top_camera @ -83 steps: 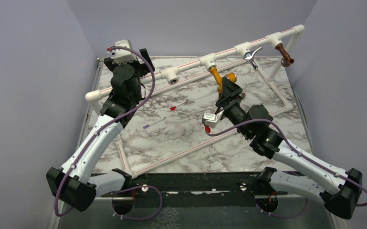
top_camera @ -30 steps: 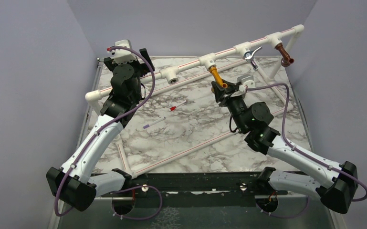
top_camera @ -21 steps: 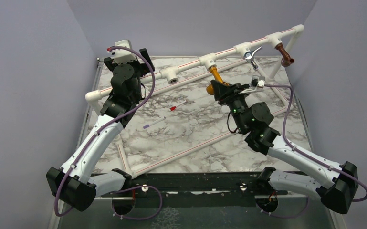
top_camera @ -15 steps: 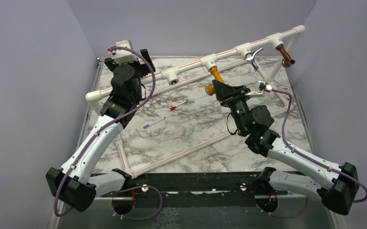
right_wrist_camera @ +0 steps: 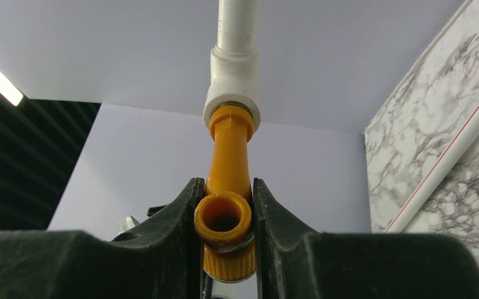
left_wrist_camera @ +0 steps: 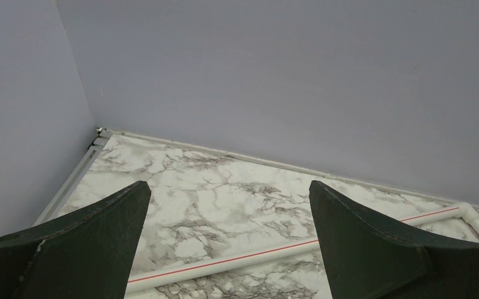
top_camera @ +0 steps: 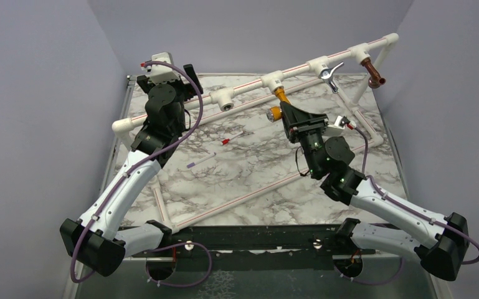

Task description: Install the water faucets

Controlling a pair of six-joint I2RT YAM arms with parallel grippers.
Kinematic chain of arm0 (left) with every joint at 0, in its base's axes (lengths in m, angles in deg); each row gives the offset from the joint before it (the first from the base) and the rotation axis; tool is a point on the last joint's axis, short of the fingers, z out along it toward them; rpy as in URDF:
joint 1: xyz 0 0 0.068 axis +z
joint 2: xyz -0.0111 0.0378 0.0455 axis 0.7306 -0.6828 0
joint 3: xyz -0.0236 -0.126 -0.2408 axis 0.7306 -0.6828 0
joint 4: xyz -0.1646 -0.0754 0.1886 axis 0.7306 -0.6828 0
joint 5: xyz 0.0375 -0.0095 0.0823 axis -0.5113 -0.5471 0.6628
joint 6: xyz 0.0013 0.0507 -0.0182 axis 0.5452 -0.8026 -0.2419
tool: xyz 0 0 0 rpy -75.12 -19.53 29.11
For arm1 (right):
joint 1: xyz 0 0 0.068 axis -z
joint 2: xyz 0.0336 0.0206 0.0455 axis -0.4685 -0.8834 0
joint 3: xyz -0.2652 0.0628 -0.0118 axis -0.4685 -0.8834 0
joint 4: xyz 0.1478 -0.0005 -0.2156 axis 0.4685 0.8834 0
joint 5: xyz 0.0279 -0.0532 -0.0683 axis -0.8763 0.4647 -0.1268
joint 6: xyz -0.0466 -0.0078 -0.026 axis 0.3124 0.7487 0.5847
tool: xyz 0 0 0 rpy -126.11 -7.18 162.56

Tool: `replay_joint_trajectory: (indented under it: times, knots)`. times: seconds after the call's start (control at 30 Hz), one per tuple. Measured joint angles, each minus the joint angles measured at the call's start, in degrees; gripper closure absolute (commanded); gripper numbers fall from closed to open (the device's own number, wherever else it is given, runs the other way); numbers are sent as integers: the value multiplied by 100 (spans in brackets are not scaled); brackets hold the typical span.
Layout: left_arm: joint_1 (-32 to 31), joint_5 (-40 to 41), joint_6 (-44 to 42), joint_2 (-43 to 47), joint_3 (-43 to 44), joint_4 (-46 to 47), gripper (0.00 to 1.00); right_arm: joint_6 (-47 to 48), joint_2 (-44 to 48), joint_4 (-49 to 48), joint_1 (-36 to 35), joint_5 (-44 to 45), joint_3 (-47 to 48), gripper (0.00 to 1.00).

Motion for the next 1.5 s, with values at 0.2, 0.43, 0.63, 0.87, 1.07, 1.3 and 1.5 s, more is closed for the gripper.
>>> replay_joint_trajectory:
  times: [0.2, 0.43, 0.63, 0.87, 1.07, 1.3, 1.5]
  knots:
    - [-4, -2, 0, 0, 0, -2, 1, -688, 28, 275, -11, 55, 59, 99]
    - [-7, -2, 2, 0, 0, -4, 1, -890, 42, 442, -13, 68, 111, 89]
    - [-11, -2, 0, -2, 0, -4, 1, -905, 52, 592, -13, 74, 173, 77]
    - [-15, -2, 2, -2, 0, -4, 1, -907, 70, 774, -13, 76, 251, 65]
    - [-9, 0, -2, -4, 0, 4, 1, -946, 221, 1078, -13, 188, 280, 45]
    - [-9, 0, -2, -4, 0, 4, 1, -931, 382, 1222, -13, 240, 280, 36]
    - [-9, 2, -2, -4, 0, 4, 1, -743, 520, 1261, -13, 227, 278, 33]
